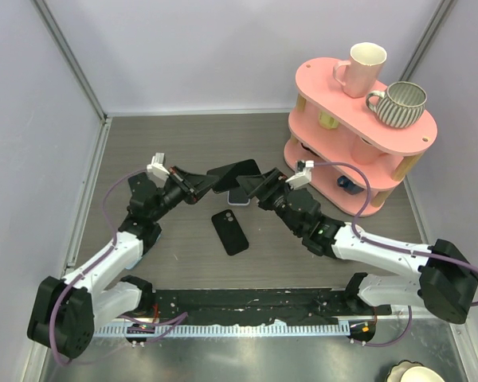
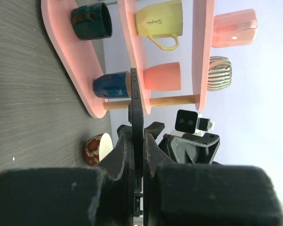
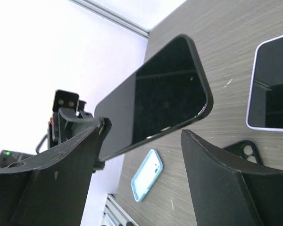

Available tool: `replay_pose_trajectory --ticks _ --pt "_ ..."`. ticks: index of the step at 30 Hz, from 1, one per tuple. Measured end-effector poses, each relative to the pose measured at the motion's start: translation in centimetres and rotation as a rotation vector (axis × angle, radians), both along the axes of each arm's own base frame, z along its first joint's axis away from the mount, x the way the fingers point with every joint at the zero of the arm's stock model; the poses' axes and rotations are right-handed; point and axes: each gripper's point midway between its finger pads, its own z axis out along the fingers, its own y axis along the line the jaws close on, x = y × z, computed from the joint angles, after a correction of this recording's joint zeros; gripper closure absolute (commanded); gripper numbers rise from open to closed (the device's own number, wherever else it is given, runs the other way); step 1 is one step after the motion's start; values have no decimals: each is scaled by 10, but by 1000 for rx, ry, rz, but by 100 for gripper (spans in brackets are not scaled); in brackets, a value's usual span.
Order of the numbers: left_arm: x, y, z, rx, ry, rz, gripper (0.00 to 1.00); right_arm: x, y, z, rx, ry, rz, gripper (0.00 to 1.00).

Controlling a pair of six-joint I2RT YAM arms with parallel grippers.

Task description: Put the phone into the phone case

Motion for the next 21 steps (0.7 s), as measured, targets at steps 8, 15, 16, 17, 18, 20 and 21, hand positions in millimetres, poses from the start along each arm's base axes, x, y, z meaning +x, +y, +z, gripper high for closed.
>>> replay_pose_trajectory --ticks 8,15,16,17,18,20,21 --pt "-10 5 12 -51 -55 19 100 4 1 23 85 -52 -18 43" --pt "-16 0 16 -84 -109 14 100 5 10 24 124 -54 6 50" --pt "-17 -1 16 -85 -110 10 100 5 11 23 124 -51 11 52" --pt "-18 -2 14 -86 -111 5 100 5 12 22 124 -50 16 56" --pt "-19 -3 13 -88 -112 2 100 5 13 22 125 -50 18 65" --pt "-19 -4 15 -92 -124 -1 100 4 13 20 127 -51 23 75" --pt "-19 -4 17 -93 -130 -1 100 4 12 20 132 -52 23 84"
